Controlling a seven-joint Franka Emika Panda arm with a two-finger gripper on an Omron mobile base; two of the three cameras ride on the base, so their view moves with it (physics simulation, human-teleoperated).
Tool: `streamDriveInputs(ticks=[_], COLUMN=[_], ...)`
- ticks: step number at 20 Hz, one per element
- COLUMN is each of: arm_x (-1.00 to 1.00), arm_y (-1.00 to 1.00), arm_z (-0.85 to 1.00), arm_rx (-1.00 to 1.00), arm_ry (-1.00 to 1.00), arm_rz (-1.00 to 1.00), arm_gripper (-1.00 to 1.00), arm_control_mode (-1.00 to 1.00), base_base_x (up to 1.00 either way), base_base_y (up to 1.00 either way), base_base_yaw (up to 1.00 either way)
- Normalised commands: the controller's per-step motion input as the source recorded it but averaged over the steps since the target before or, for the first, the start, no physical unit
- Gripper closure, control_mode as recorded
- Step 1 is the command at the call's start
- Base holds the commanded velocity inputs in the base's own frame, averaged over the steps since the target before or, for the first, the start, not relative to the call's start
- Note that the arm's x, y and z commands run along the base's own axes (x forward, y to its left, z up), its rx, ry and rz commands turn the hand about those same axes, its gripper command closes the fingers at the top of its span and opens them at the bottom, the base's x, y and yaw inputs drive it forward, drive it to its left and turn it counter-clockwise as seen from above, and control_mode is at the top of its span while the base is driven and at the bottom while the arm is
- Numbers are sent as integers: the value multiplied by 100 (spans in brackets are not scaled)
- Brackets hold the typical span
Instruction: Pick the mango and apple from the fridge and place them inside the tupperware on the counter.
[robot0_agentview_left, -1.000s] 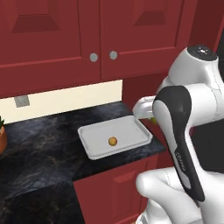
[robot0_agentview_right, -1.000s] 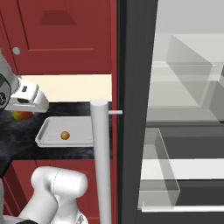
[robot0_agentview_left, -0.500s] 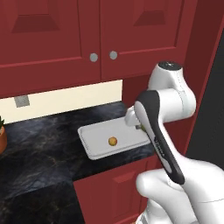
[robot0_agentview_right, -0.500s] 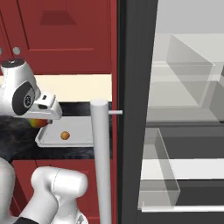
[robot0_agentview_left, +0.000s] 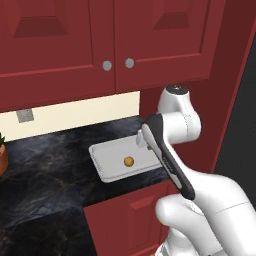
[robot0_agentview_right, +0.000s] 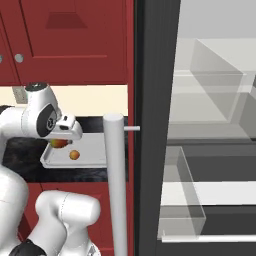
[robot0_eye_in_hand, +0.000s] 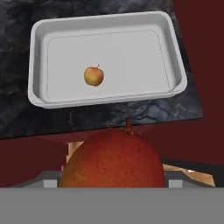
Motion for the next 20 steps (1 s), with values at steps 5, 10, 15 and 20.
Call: streamDriveInputs(ticks=[5, 10, 15, 20], arm_x=[57, 60, 60, 62], arm_y=[0, -4, 0, 0], arm_z=[-41, -46, -47, -46], arm_rx=[0, 0, 0, 0], arm_ry=[6, 15, 19, 19], arm_rz=[0, 0, 0, 0], arm_gripper=[100, 100, 100, 100], arm_control_mode=[-100, -100, -100, -100], base_base_x=[0, 0, 0, 0], base_base_y=[0, 0, 0, 0], base_base_yaw=[0, 0, 0, 0])
